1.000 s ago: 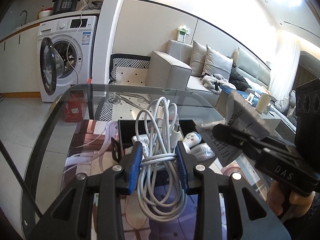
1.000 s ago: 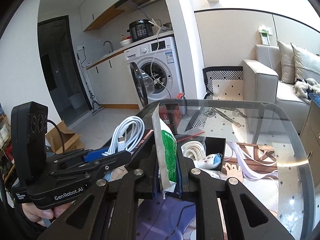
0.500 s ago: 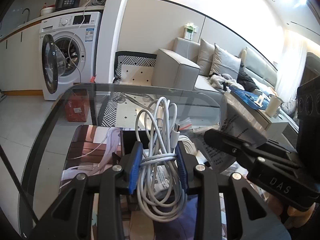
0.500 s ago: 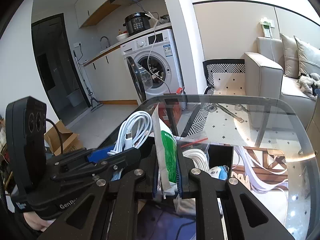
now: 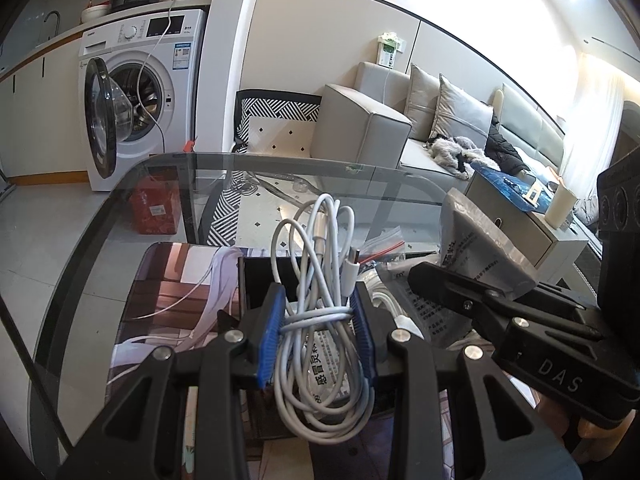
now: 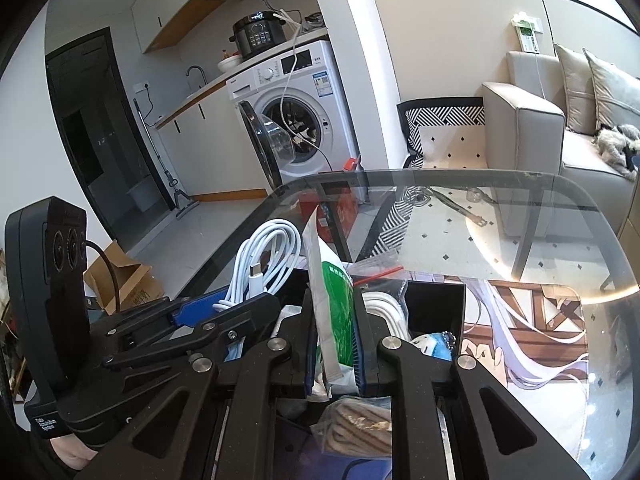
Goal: Organize soft objects
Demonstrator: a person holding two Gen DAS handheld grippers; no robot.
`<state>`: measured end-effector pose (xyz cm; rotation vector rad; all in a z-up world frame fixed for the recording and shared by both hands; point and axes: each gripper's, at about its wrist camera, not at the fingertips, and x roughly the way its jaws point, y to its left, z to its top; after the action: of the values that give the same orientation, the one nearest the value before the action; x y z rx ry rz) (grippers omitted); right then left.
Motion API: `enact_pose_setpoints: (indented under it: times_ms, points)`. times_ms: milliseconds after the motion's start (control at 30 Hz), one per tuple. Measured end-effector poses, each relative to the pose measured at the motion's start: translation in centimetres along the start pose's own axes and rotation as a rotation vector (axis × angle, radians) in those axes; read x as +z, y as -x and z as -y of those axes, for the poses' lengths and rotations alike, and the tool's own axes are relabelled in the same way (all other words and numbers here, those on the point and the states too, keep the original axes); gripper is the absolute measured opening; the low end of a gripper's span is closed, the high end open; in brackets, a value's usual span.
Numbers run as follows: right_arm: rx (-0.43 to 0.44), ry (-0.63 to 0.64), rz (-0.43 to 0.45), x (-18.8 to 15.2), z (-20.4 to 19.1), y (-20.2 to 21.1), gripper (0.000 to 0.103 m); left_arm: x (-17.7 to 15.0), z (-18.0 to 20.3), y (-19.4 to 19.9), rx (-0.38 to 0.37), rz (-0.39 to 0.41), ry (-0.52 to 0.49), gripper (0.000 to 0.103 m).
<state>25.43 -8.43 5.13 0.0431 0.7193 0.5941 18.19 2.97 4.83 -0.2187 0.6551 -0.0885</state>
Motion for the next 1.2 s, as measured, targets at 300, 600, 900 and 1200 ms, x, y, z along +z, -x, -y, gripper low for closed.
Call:
enact_pose_setpoints:
  times_ms: [300, 600, 900, 1200]
  points:
    - [0.025, -0.006, -0.031, -0.3, 0.1, -1.1, 0.014, 0.0, 0.0, -1.3, -0.002, -0.022, -0.013, 0.032]
    - [-0.098, 0.026, -0.017, -0.7, 1.2, -0.7, 0.040, -0.6, -0.2, -1.7, 0.005, -0.054, -0.019, 0.034]
    - [-0.139, 0.048, 0.042, -1.4, 1.7, 2.5, 0.064, -1.2, 0.5, -0.4, 0.024, -0.038, -0.061, 0.059]
    - [-0.147, 0.071, 0.083, -2.9, 1.2, 5.3, 0.092, -2.1, 0.5, 2.4, 0.039, 0.013, -0.066, 0.099]
